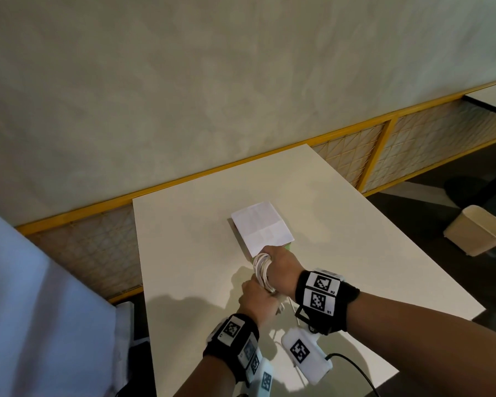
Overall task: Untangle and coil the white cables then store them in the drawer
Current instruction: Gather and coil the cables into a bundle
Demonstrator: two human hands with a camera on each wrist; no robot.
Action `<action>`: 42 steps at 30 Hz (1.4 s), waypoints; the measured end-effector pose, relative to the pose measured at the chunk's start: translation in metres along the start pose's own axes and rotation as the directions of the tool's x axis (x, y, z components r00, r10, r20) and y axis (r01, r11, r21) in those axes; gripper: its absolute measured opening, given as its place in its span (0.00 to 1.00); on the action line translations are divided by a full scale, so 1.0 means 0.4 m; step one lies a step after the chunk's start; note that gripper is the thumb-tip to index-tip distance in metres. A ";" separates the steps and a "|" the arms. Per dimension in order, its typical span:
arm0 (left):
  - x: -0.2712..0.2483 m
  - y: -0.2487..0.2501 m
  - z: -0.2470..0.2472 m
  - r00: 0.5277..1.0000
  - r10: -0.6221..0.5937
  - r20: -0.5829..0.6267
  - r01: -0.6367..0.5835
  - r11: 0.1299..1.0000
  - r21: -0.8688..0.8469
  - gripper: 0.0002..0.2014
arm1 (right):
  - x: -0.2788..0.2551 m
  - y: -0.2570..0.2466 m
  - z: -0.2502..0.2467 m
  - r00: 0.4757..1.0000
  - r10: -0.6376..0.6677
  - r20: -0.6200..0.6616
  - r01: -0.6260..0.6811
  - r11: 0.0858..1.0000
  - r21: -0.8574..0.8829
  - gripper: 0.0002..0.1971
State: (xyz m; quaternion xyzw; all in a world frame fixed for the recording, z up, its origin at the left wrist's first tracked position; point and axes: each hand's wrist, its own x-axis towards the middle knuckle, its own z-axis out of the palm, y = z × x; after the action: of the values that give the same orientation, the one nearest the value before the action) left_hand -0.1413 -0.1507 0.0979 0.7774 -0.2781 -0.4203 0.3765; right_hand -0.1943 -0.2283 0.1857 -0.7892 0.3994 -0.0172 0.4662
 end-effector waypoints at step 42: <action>-0.053 0.120 -0.132 0.998 0.027 0.056 0.045 0.311 -0.949 0.15 | -0.029 0.146 -0.025 0.905 -0.071 0.420 0.023 0.993 0.119 0.15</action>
State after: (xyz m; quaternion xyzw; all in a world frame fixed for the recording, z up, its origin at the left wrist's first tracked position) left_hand -0.1119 -0.1430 0.1657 0.3965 0.0147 -0.5292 0.7500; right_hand -0.2421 -0.2424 0.1517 -0.7565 0.2679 0.1208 0.5842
